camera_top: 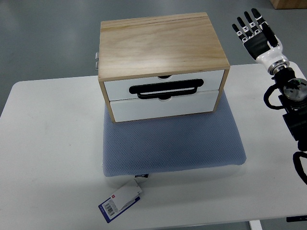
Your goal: Open wood drawer with right hand
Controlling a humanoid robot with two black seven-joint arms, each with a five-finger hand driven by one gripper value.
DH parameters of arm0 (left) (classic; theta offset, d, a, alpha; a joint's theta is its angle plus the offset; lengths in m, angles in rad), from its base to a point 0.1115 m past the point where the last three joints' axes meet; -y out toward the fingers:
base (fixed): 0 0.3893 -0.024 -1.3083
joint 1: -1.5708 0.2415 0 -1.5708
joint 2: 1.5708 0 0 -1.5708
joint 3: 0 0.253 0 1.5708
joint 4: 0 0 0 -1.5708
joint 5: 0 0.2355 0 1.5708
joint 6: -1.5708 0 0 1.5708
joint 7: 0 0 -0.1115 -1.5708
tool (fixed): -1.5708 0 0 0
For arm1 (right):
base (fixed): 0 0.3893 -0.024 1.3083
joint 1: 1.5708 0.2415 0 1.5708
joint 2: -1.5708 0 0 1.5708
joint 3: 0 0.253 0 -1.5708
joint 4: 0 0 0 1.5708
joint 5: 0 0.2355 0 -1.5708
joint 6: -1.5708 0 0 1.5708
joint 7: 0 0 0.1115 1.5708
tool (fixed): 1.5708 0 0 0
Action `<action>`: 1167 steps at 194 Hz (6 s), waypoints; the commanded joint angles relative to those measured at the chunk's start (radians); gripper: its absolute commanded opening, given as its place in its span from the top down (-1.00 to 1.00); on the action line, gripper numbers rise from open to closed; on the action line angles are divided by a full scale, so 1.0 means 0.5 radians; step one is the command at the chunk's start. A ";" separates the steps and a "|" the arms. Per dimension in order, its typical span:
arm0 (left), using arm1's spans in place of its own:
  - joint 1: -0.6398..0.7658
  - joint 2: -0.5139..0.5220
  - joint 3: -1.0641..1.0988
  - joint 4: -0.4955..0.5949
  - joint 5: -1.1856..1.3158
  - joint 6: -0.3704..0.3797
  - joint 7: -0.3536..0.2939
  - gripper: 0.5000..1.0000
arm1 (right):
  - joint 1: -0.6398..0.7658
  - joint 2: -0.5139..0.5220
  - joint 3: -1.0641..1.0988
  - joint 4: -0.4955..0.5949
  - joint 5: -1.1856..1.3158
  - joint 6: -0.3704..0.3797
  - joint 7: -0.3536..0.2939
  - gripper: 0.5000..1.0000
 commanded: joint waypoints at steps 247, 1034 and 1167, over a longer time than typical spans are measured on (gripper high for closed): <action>-0.003 0.000 -0.003 0.006 0.000 -0.013 0.000 -1.00 | 2.316 -0.176 -3.217 1.538 -0.244 0.044 -0.910 -0.78; -0.003 0.000 0.006 0.006 0.000 -0.010 0.000 -1.00 | 2.129 -1.096 -2.831 1.495 0.103 0.315 -0.940 -0.78; -0.003 0.000 0.012 -0.013 0.006 -0.010 0.000 -1.00 | 0.067 -0.314 -0.170 0.148 0.149 -0.066 -0.001 -0.78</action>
